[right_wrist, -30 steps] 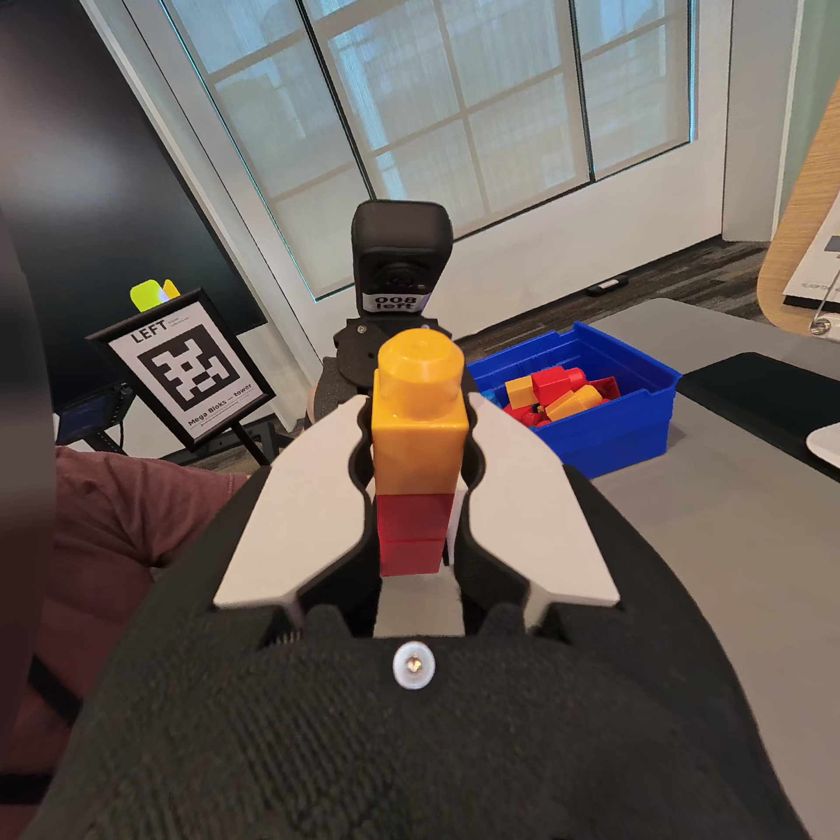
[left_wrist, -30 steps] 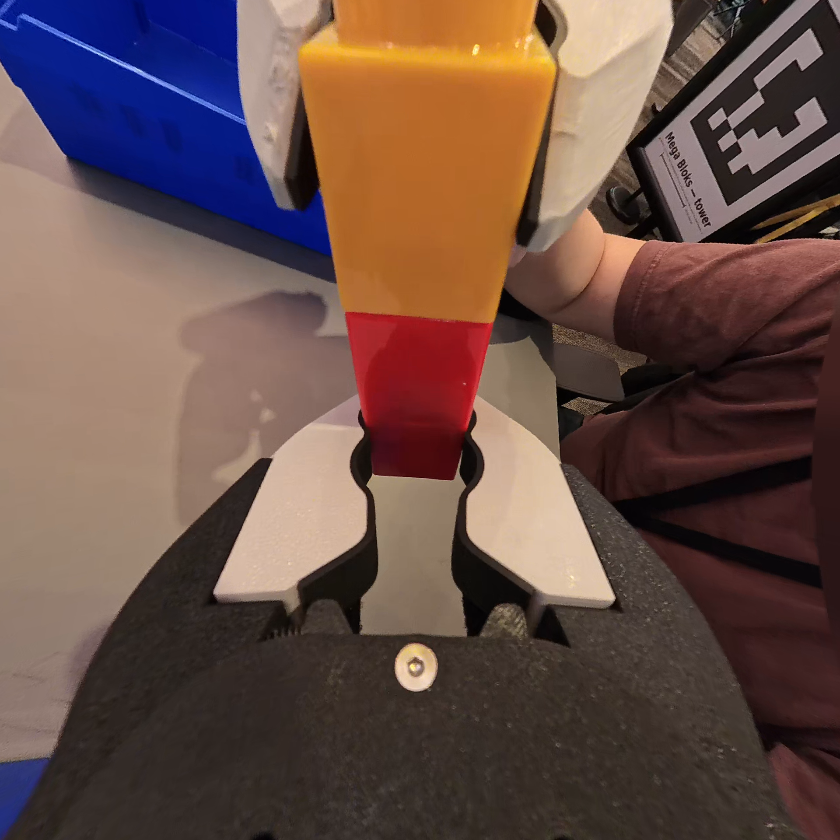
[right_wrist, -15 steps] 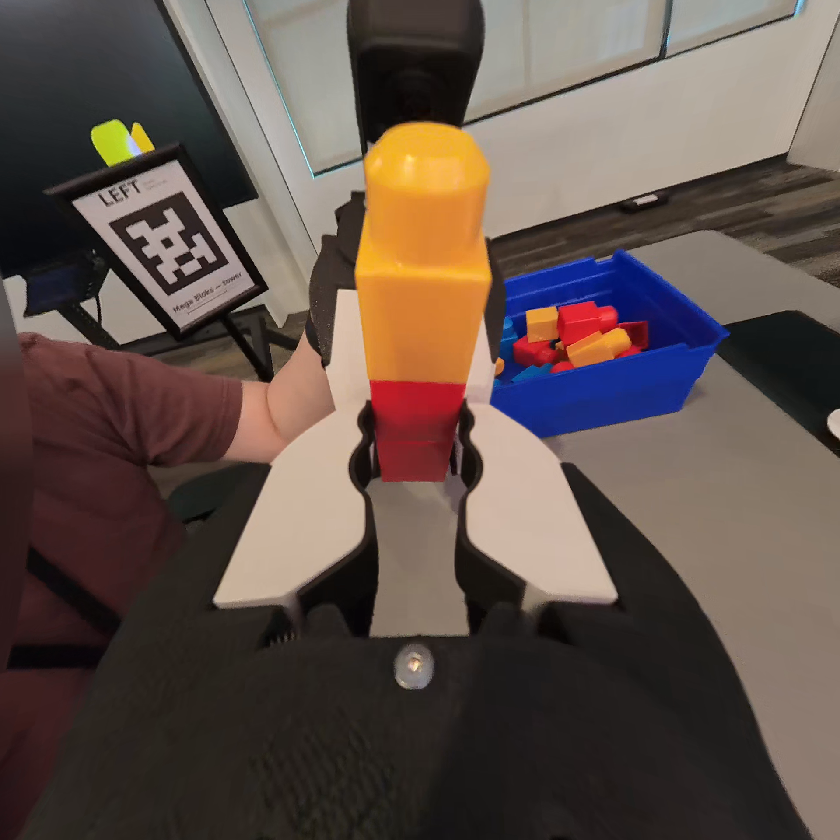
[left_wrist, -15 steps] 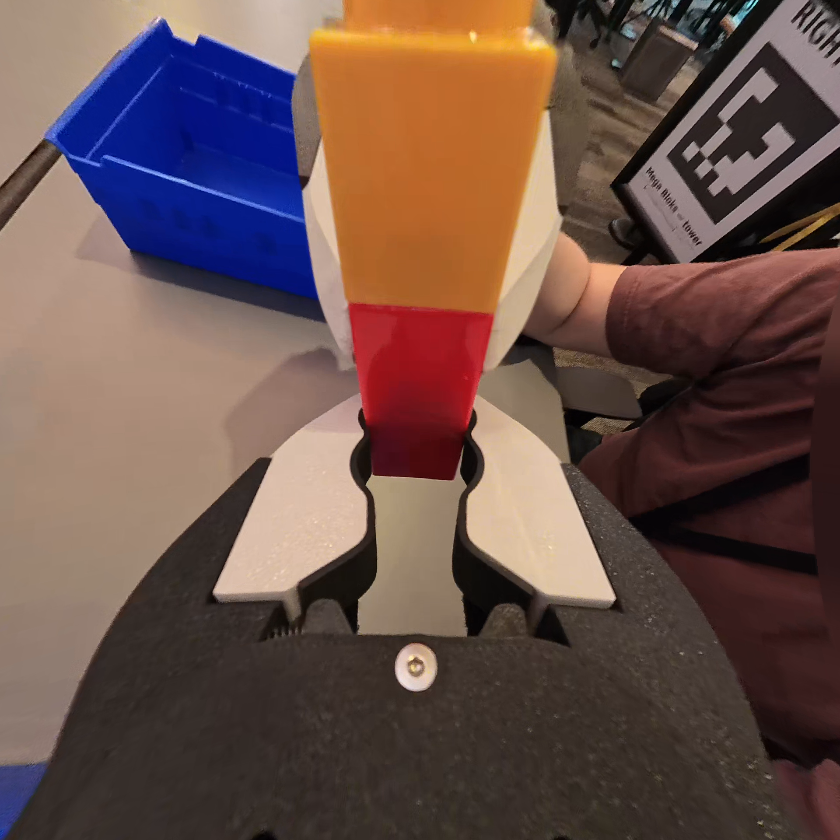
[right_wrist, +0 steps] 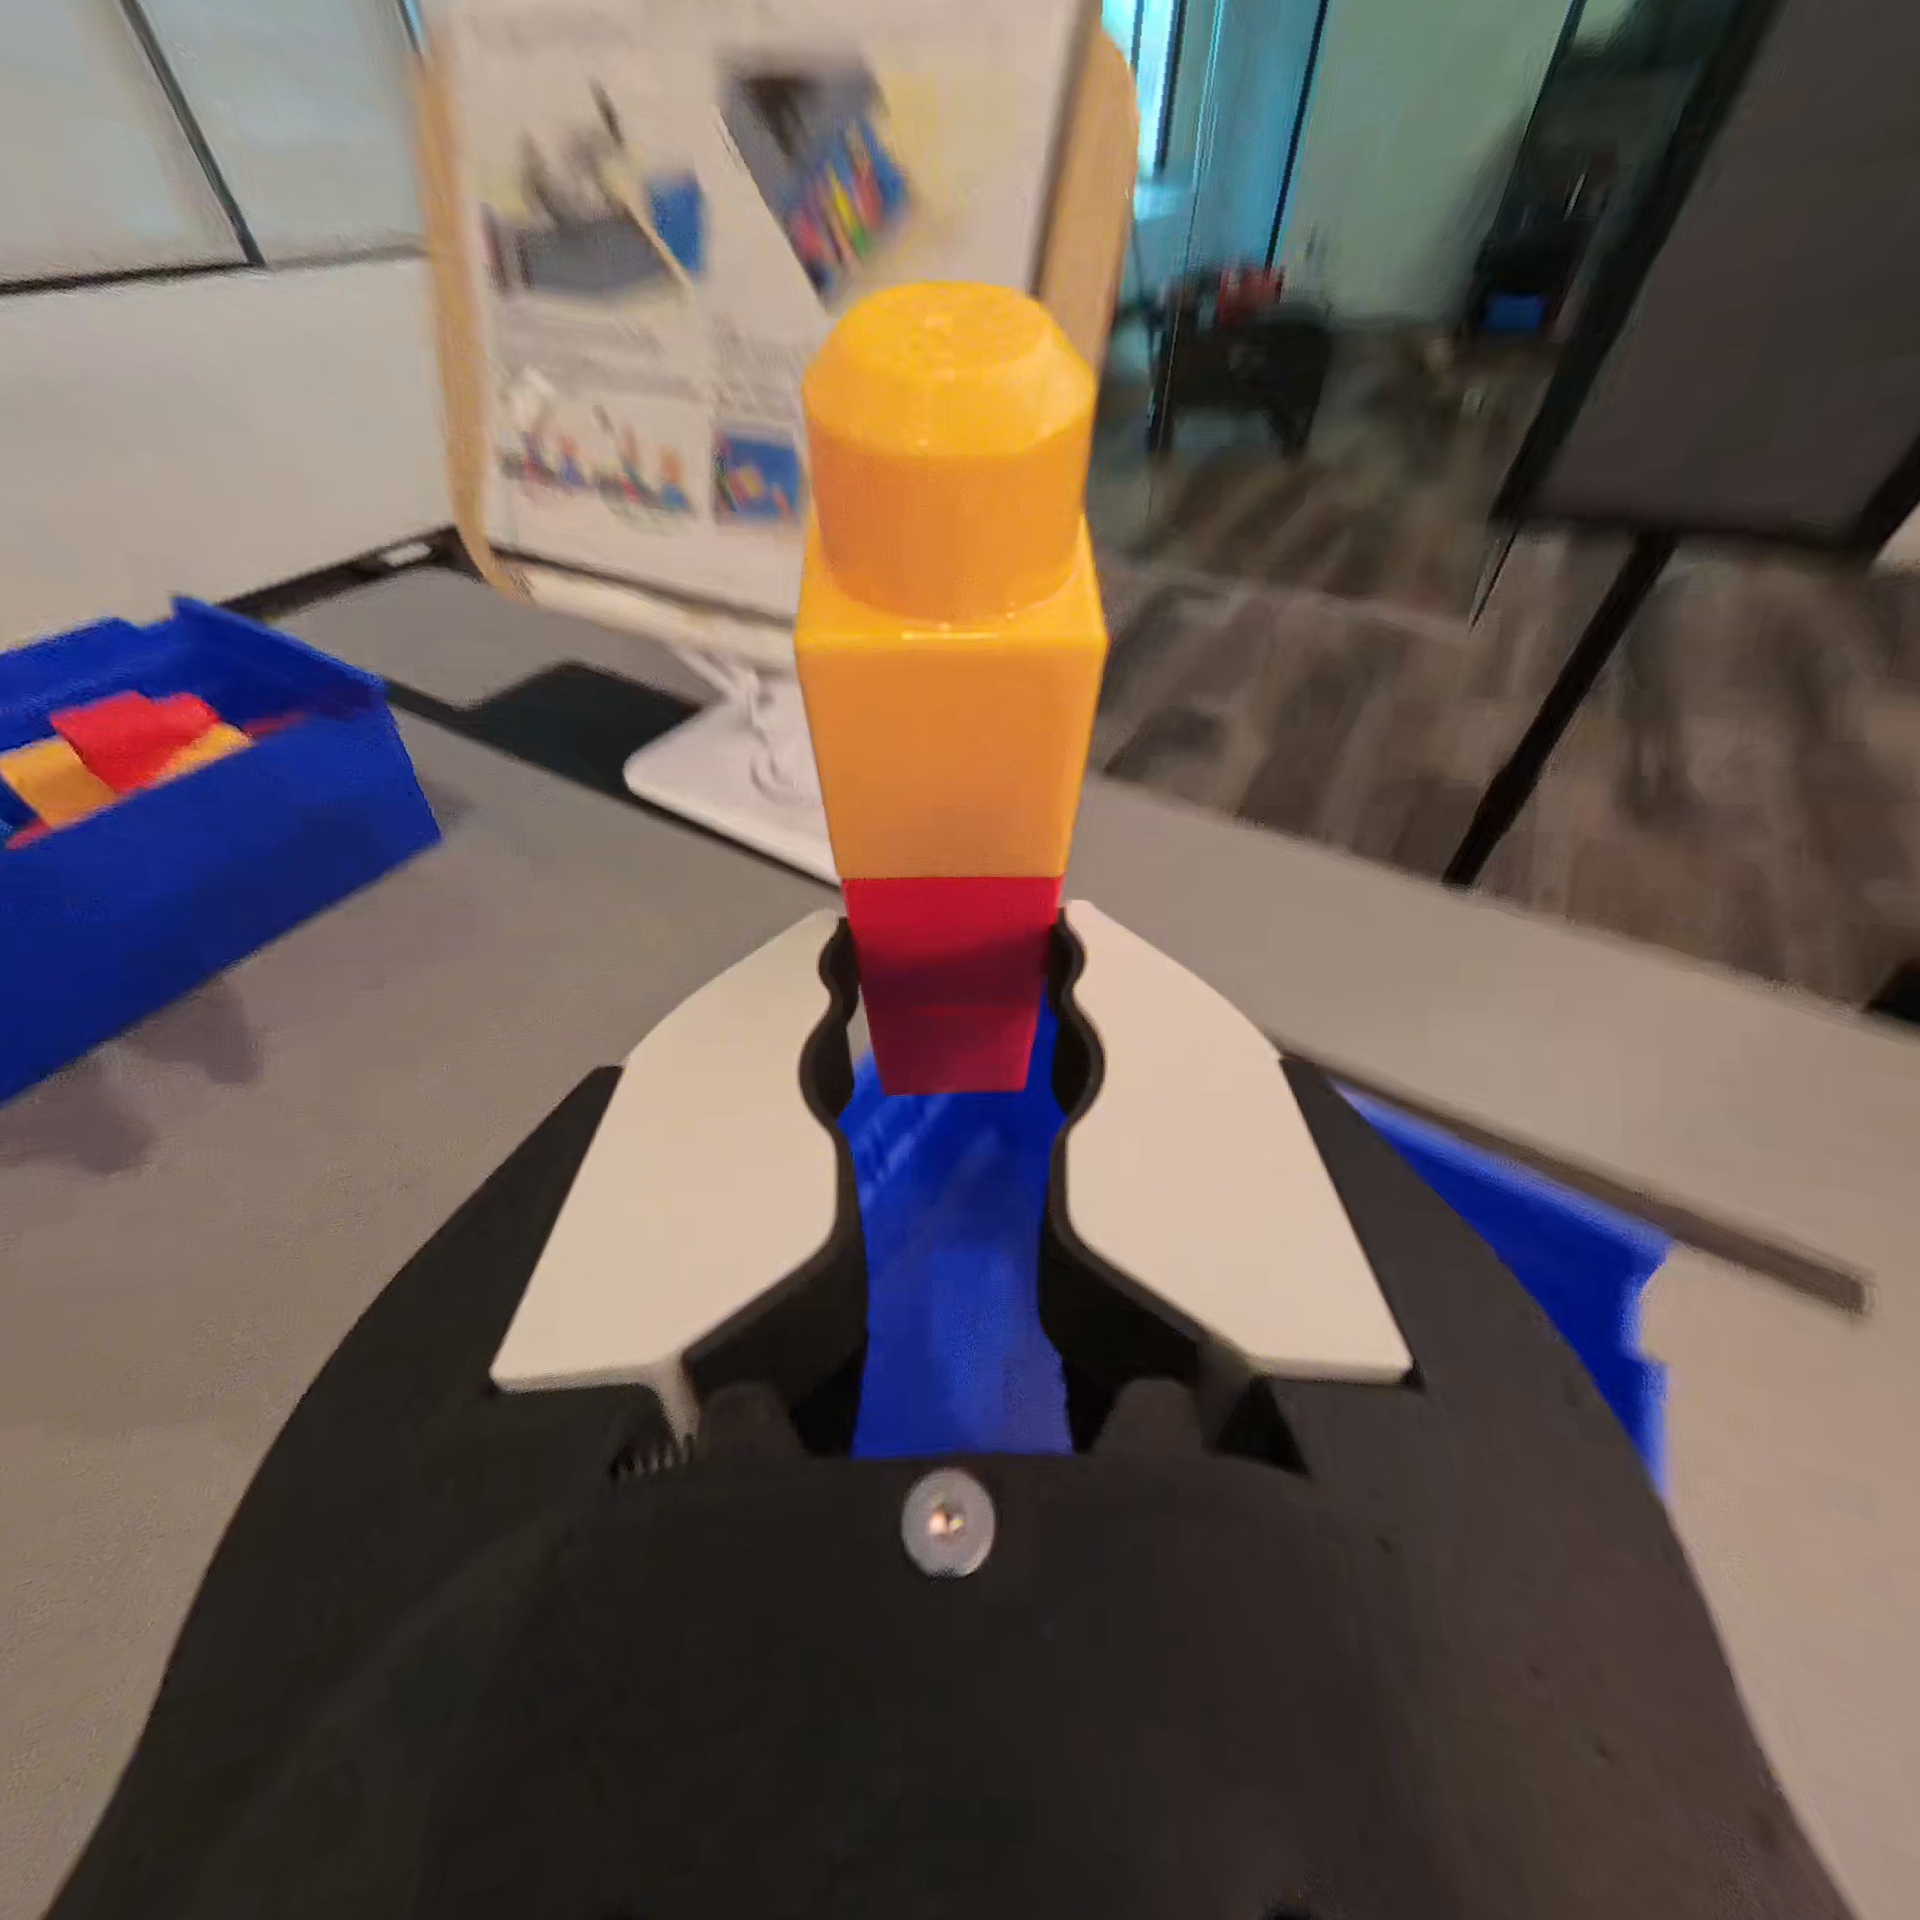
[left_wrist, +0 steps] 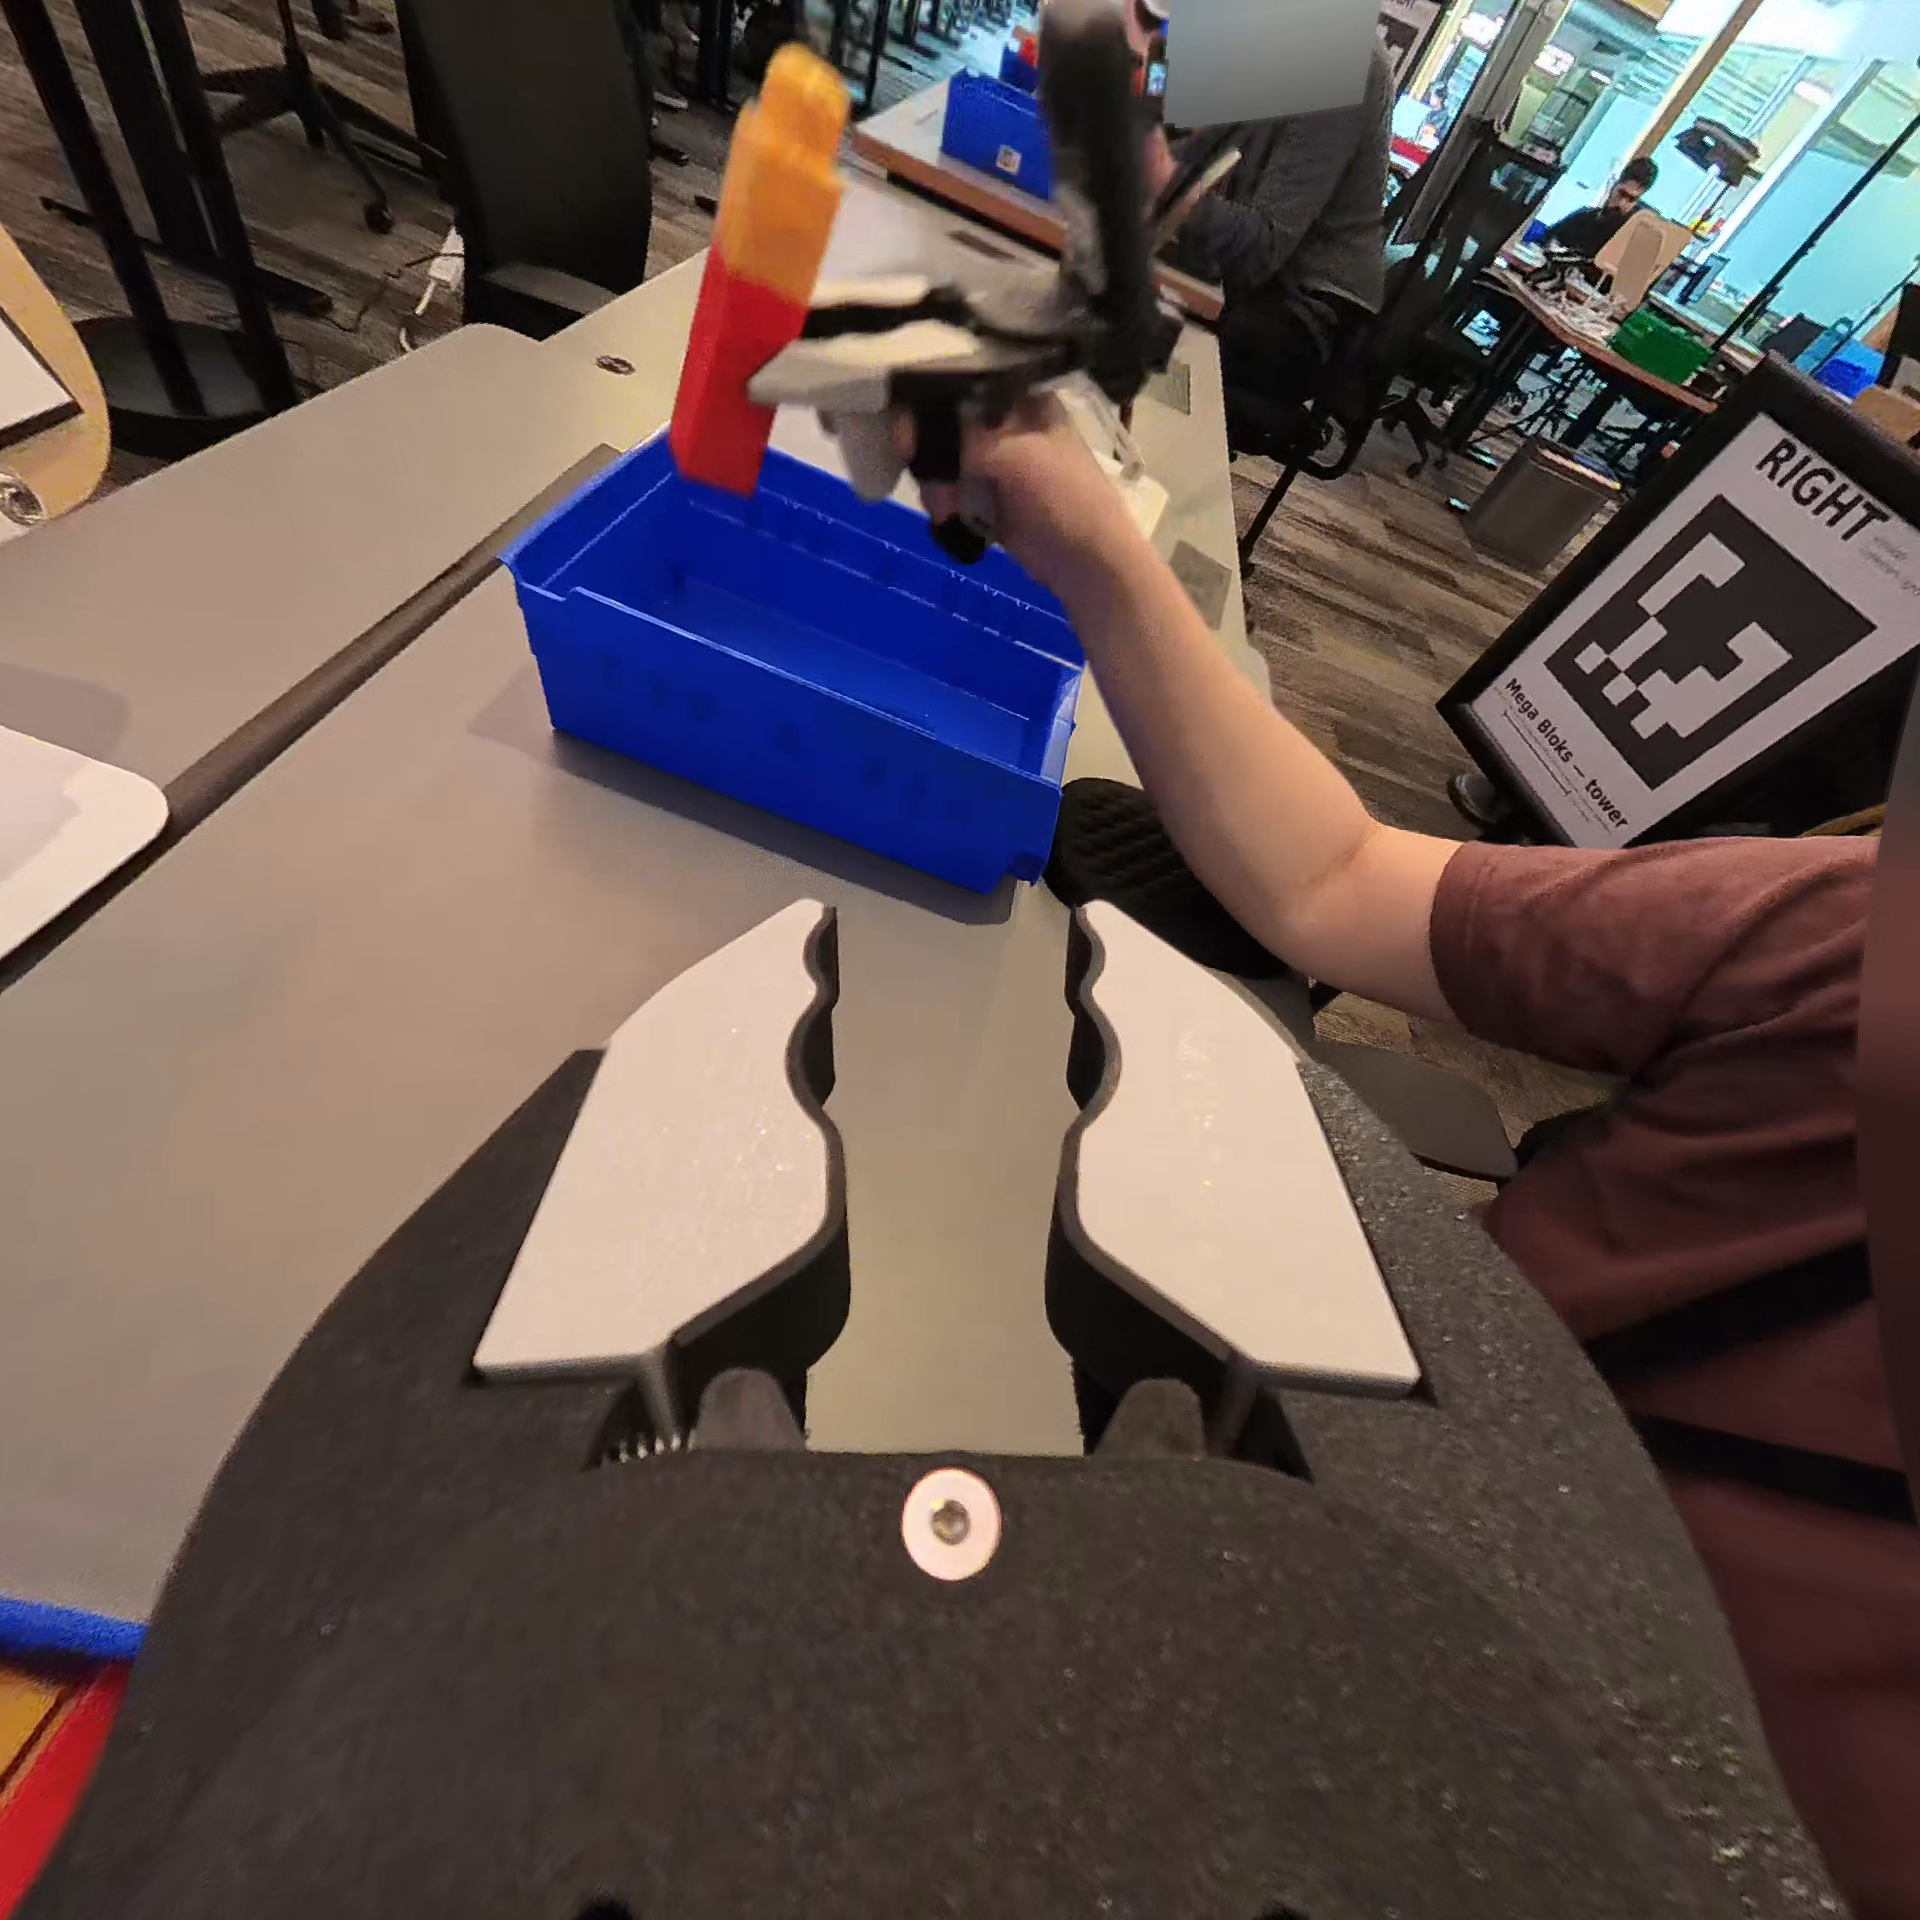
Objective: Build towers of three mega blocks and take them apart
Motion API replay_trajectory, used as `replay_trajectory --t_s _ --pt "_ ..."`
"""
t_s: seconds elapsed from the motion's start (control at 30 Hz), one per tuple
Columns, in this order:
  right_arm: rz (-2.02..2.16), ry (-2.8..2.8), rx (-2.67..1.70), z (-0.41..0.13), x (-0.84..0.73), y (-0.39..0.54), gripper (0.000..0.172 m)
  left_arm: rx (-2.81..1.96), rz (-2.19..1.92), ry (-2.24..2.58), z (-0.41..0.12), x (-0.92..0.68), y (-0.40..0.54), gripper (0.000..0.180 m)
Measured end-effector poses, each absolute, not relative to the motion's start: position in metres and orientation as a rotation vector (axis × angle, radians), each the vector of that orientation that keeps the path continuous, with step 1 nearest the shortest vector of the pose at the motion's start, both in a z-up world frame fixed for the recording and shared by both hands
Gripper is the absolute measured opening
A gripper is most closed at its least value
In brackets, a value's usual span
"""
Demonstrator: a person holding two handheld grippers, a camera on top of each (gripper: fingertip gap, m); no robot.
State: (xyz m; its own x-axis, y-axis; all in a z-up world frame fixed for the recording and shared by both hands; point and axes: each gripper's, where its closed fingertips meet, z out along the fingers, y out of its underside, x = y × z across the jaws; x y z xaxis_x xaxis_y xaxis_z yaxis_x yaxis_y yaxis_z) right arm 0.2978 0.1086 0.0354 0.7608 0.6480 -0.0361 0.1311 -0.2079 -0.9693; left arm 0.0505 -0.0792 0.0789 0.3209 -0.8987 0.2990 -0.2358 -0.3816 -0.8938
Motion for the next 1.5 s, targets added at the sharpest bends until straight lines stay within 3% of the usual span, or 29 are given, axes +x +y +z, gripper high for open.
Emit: replay_trajectory --t_s 0.2,0.5,0.7,0.8,0.9,1.27,1.5 --pt "0.559 -0.609 -1.986 -0.075 0.297 0.142 0.037 -1.815 -1.053 1.005 0.082 0.044 -0.080 0.041" --pt "0.387 -0.718 -2.077 -0.113 0.280 0.145 0.036 -1.849 -1.034 1.020 0.078 0.041 -0.083 0.041" --pt "0.426 -0.726 -2.098 -0.114 0.278 0.142 0.037 -1.935 -0.907 0.941 0.075 0.012 -0.074 0.046" --pt "0.435 -0.699 -2.103 -0.108 0.283 0.143 0.057 -2.017 -0.699 0.819 0.070 -0.036 -0.061 0.053" --pt "0.456 -0.701 -2.060 -0.091 0.288 0.141 0.061 -2.102 -0.504 0.655 0.060 -0.095 -0.049 0.050" --pt "0.347 -0.688 -1.978 -0.026 0.309 0.129 0.061 -2.414 -0.168 0.162 -0.020 -0.186 0.013 0.054" --pt "0.270 -0.772 -1.956 -0.011 0.295 0.118 0.060 -2.577 0.083 0.181 -0.064 -0.196 0.025 0.053"
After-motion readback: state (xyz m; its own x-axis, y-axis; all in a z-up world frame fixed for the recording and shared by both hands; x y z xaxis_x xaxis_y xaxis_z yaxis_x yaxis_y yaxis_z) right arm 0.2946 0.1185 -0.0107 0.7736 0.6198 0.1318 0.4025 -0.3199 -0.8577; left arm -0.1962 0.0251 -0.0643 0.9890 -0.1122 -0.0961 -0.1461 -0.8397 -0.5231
